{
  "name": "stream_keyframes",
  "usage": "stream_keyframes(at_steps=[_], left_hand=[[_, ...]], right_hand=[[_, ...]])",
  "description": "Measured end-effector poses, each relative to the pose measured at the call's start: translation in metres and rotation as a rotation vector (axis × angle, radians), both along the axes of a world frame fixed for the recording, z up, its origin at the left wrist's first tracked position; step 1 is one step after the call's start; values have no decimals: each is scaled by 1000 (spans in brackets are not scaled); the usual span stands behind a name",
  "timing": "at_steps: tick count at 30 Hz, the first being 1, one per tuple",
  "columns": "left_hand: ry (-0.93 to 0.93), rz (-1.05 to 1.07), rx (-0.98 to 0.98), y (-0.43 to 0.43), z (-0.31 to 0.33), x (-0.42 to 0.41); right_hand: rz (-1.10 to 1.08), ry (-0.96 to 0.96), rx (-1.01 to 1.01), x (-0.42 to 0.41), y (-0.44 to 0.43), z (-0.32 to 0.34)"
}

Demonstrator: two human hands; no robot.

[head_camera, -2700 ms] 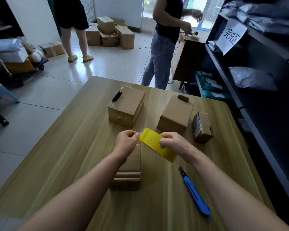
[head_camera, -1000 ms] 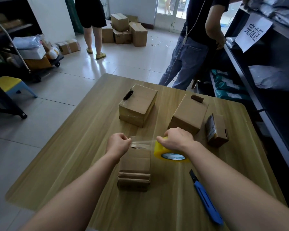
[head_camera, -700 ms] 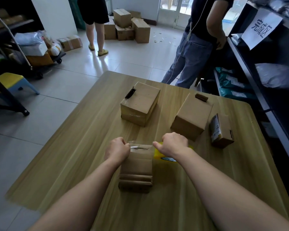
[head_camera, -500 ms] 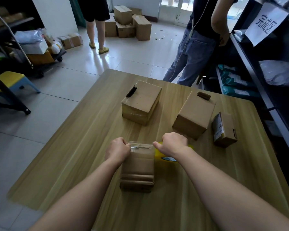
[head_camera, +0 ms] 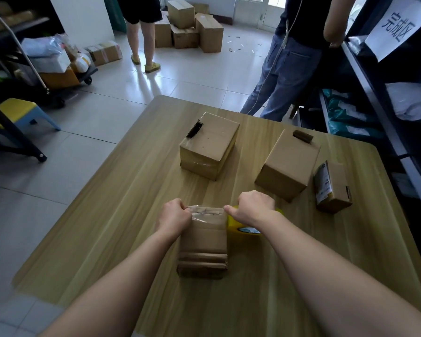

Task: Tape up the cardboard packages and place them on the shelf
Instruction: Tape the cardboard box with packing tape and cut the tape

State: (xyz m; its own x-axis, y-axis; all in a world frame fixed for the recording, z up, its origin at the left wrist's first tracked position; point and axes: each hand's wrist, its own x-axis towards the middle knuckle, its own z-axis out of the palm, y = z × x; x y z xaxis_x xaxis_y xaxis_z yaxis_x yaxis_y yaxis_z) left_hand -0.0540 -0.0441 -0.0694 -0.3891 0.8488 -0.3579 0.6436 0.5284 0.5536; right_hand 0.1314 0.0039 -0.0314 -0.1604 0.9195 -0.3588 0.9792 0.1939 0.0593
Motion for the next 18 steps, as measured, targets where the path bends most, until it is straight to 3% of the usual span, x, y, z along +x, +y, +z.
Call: stream_keyframes(at_steps=[18], left_hand=[[49,-60,-9,-1,0,2]], right_hand=[[-18,6,-24,0,3,-7]])
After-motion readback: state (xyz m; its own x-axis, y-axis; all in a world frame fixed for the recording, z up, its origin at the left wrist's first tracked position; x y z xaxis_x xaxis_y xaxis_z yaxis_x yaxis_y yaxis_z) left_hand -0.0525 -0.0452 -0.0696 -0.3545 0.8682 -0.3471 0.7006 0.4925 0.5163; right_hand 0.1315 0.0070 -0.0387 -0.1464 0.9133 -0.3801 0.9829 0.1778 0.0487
